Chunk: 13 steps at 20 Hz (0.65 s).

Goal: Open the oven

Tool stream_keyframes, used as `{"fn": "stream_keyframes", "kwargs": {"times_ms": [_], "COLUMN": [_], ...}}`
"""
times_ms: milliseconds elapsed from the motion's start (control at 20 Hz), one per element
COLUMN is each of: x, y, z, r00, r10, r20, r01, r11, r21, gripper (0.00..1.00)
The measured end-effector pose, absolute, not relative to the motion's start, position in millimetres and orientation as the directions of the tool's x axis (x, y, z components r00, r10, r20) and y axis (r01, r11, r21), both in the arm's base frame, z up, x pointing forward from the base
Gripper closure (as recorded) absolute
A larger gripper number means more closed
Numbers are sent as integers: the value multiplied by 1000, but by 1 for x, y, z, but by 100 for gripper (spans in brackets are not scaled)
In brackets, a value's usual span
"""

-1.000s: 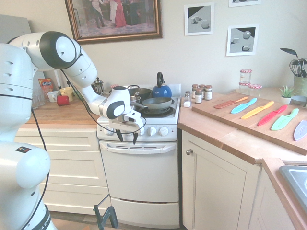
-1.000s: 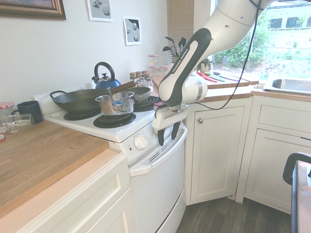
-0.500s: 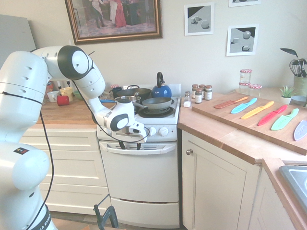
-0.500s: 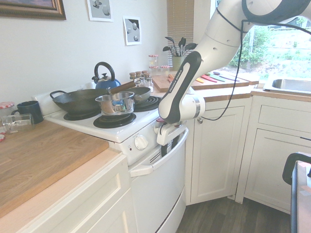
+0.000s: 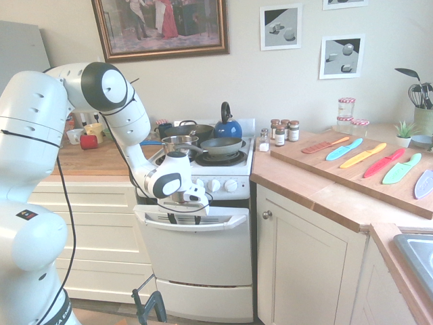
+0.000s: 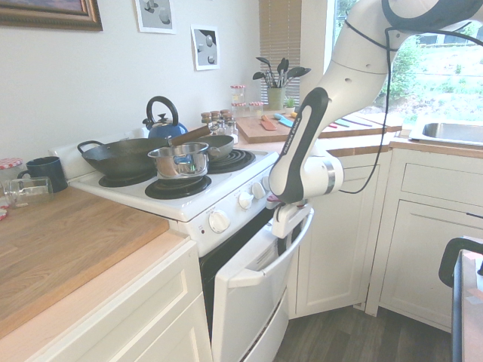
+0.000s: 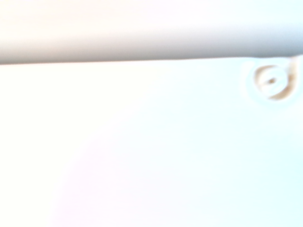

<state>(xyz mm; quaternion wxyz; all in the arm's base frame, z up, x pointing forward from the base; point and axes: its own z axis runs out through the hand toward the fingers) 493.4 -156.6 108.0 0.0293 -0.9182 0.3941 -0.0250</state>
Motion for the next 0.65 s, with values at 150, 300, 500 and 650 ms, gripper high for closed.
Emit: {"fn": "stream_keyframes", "kwargs": {"times_ms": [150,300,500,650], "x": [450,426,402,397], "y": [-184,-196,-204,-211], "z": [89,75,59,68], "r00": [686,703,719,716], "r10": [-728,-710,-692,-695], "r20": [-7,-31,-67,-63], "r01": [-727,-711,-695,-698], "r11": [-685,-702,-716,-712], "r21": [-46,-49,-60,-72], "gripper": [0,0,0,0]}}
